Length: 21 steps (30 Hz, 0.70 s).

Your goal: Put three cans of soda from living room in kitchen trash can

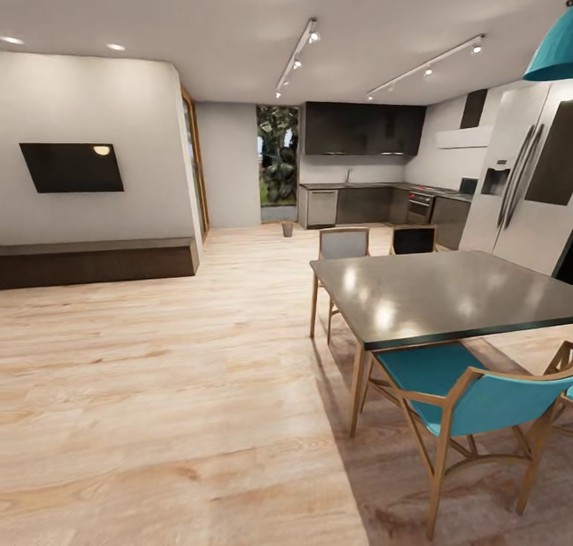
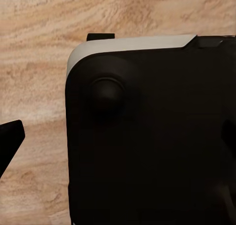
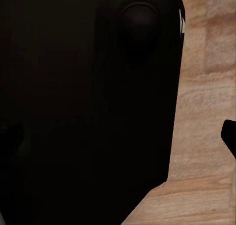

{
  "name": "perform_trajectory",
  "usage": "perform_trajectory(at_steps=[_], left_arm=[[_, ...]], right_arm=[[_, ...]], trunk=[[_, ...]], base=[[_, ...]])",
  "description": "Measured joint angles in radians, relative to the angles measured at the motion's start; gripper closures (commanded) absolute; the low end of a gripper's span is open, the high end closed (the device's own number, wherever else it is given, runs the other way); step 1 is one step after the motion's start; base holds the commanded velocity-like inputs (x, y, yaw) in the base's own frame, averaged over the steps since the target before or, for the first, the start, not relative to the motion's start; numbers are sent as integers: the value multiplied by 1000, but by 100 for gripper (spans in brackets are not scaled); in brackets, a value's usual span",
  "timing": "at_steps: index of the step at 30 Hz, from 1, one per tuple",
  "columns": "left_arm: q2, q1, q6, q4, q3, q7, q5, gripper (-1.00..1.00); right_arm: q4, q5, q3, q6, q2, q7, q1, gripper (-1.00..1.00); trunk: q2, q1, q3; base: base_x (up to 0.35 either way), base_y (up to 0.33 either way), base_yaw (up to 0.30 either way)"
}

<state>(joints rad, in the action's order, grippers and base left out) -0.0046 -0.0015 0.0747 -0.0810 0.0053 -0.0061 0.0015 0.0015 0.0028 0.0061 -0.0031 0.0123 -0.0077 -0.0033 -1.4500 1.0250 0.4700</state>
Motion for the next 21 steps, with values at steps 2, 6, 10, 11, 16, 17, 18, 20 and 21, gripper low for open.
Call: perform_trajectory(at_steps=[2,6,10,11,16,17,18,20,21], left_arm=[[0,0,1,0,0,0,0,-100],[-2,0,1,-1,0,8,-1,-100],[-8,0,2,0,0,11,-1,-100],[-11,0,2,0,0,11,-1,-100],[-23,0,2,0,1,11,-2,-100],[-26,0,2,0,1,11,-2,-100],[-27,0,2,0,1,11,-2,-100],[-29,0,2,0,0,11,-2,-100],[-29,0,2,0,0,11,-2,-100]], right_arm=[[0,2,0,0,0,0,0,-100],[0,4,1,0,0,0,-1,-100],[0,4,2,-1,0,0,0,-100],[0,5,2,-1,0,0,0,-100],[0,4,3,-2,0,0,0,-100],[0,4,3,-2,0,0,0,-100],[0,4,3,-2,0,0,0,-100],[0,4,2,-2,0,0,0,-100],[0,4,2,-2,0,0,-1,-100]], trunk=[[0,0,0],[0,0,0],[0,0,0],[0,0,0],[0,0,0],[0,0,0],[0,0,0],[0,0,0],[0,0,0]], base=[[2,1,7],[1,0,31],[0,0,217],[0,0,241],[0,0,237],[0,0,214],[0,0,201],[0,0,189],[0,0,156]])
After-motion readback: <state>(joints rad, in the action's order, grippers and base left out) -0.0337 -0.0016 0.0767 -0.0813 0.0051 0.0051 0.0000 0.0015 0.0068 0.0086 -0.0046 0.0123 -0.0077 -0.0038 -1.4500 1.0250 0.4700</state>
